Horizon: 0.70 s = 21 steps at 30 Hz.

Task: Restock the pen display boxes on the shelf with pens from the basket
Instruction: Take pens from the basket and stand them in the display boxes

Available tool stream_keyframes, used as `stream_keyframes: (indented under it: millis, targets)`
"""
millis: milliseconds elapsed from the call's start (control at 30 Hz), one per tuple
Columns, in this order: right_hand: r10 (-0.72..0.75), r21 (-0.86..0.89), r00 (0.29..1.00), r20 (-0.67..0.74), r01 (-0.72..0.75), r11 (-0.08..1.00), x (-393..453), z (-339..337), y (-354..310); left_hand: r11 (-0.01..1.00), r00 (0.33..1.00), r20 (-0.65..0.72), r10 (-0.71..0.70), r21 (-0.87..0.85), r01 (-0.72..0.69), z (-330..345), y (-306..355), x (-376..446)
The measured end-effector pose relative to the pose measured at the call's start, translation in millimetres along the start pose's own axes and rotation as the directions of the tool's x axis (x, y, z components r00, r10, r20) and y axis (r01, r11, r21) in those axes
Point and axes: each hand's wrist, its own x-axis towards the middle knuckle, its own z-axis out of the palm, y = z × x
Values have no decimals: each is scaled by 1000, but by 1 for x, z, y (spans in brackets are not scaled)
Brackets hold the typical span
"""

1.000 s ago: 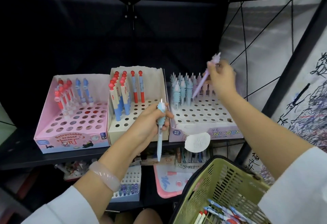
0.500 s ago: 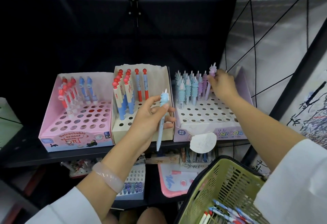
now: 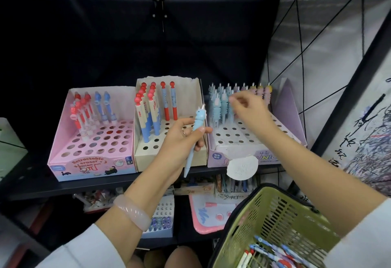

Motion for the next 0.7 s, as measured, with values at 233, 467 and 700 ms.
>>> stream_keyframes:
  millis: [233, 467, 700]
  targets:
    - [26, 291, 920, 390, -150, 945, -44, 14, -37, 1000, 1000, 0, 7, -13, -7, 12, 3, -3]
    - [91, 328, 992, -89, -57, 943, -1, -14, -31, 873, 992, 89, 95, 472, -126, -3, 16, -6]
    - [79, 36, 997, -25, -78, 996, 5, -3, -2, 642, 979, 165, 116, 740, -201, -24, 13, -10]
